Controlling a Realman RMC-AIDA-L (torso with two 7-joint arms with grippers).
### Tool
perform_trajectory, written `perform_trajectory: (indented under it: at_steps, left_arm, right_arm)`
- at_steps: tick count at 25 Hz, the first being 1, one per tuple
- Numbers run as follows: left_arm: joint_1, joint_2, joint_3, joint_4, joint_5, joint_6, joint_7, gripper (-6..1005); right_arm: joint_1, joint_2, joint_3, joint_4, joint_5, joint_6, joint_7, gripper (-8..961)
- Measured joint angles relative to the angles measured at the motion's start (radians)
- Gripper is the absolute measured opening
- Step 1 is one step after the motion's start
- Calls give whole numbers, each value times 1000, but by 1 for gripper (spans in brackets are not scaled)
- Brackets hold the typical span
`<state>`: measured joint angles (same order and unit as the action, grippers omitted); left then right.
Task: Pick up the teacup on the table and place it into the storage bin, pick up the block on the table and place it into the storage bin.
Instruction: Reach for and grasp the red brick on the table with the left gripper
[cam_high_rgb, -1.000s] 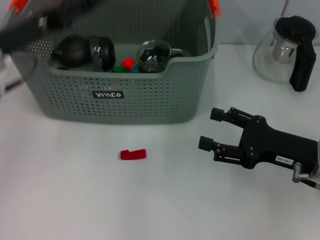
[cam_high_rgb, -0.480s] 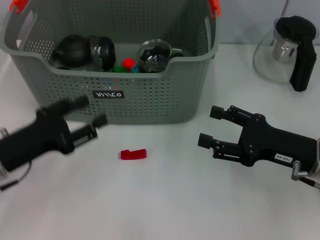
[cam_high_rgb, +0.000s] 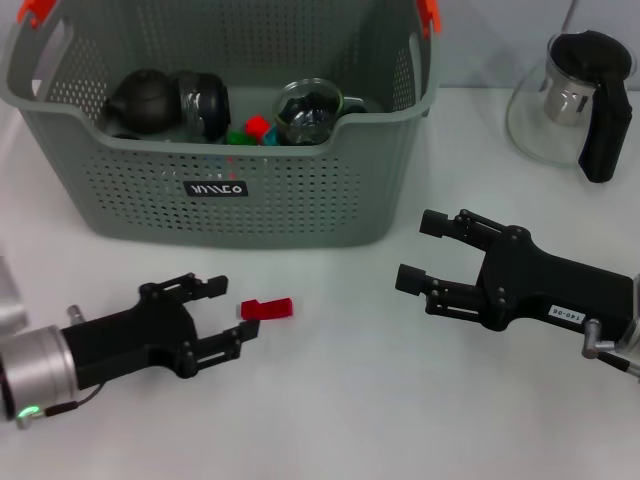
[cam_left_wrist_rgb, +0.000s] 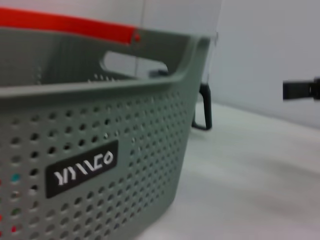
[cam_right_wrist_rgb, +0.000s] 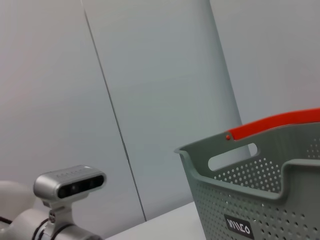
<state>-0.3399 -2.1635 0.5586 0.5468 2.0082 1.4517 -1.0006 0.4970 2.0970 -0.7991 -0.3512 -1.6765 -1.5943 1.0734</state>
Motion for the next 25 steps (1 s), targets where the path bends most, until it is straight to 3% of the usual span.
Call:
perform_trajectory:
  at_steps: [12, 18, 25]
  left_arm:
    - [-78, 0, 98, -33, 10, -178, 7, 704]
    - [-84, -3, 166, -39, 11, -238, 6, 703]
    - [-84, -4, 171, -42, 12, -239, 3, 703]
  right_arm:
    - [0, 0, 7, 1, 0, 3, 0, 910]
    - [-4, 0, 9, 1, 0, 3, -1, 910]
    - [-8, 0, 9, -3, 0, 3, -1, 910]
